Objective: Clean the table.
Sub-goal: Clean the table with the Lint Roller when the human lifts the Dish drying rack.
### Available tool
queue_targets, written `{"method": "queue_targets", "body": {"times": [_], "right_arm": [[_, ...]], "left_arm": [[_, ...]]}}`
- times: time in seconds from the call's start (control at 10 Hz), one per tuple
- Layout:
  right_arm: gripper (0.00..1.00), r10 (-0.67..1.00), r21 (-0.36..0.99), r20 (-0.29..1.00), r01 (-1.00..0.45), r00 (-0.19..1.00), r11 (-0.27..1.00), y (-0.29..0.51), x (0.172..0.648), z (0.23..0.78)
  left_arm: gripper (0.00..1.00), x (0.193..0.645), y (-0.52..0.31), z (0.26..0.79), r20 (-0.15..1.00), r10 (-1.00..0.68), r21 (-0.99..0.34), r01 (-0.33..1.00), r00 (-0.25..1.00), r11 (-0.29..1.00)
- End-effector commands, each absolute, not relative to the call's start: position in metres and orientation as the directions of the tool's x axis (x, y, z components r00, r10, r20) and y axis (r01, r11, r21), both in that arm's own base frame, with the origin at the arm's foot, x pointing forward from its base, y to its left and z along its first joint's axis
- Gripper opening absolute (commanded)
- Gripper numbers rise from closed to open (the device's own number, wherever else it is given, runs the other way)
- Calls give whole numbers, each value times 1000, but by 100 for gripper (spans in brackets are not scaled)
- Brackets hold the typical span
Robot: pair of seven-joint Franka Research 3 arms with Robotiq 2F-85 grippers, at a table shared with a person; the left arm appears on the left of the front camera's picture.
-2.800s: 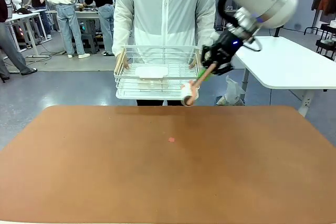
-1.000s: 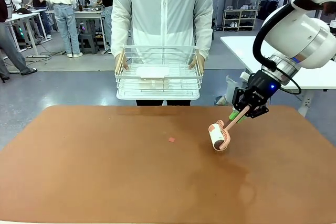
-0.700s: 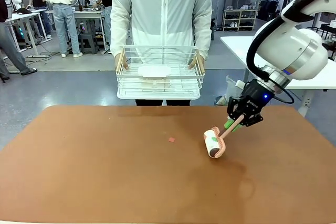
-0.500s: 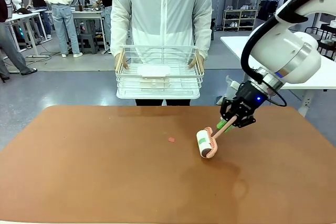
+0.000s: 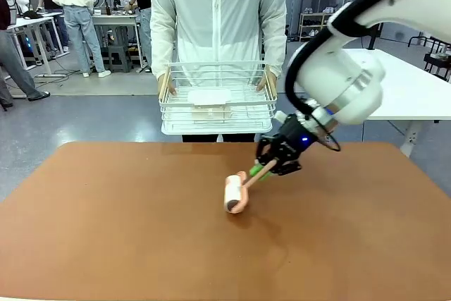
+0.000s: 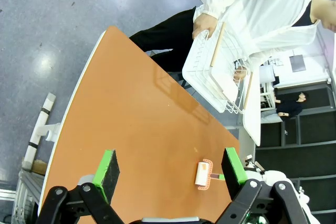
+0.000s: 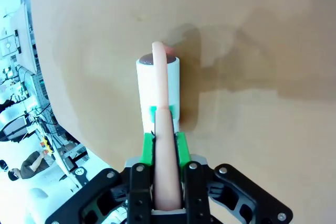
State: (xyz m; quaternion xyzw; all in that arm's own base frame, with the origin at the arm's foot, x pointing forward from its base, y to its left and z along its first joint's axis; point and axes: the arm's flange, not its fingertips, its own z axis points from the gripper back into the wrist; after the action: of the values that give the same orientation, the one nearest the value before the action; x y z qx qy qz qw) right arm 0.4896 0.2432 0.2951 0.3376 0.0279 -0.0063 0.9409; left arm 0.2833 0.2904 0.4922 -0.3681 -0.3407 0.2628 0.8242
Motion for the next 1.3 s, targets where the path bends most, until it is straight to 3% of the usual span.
{"method": "queue_targets", "body": {"times": [0.0, 0.3, 0.8, 1.0, 1.2], "right_arm": [[21, 24, 631, -61, 20, 998, 775, 296, 489, 253], [21, 69, 672, -34, -28, 997, 740, 351, 493, 252], [21, -64, 704, 42, 17, 997, 710, 315, 506, 308], [21, -23, 694, 131, -75, 991, 716, 266, 511, 388], [21, 20, 503, 193, -117, 981, 856, 175, 500, 500]], "left_arm": [[100, 283, 294, 491, 386, 676, -794, -148, 628, 590], [100, 283, 294, 491, 386, 676, -794, -148, 628, 590], [100, 283, 294, 491, 386, 676, -794, -148, 628, 590], [100, 283, 294, 491, 386, 676, -794, -148, 628, 590], [100, 283, 294, 491, 386, 676, -794, -148, 628, 590]]}}
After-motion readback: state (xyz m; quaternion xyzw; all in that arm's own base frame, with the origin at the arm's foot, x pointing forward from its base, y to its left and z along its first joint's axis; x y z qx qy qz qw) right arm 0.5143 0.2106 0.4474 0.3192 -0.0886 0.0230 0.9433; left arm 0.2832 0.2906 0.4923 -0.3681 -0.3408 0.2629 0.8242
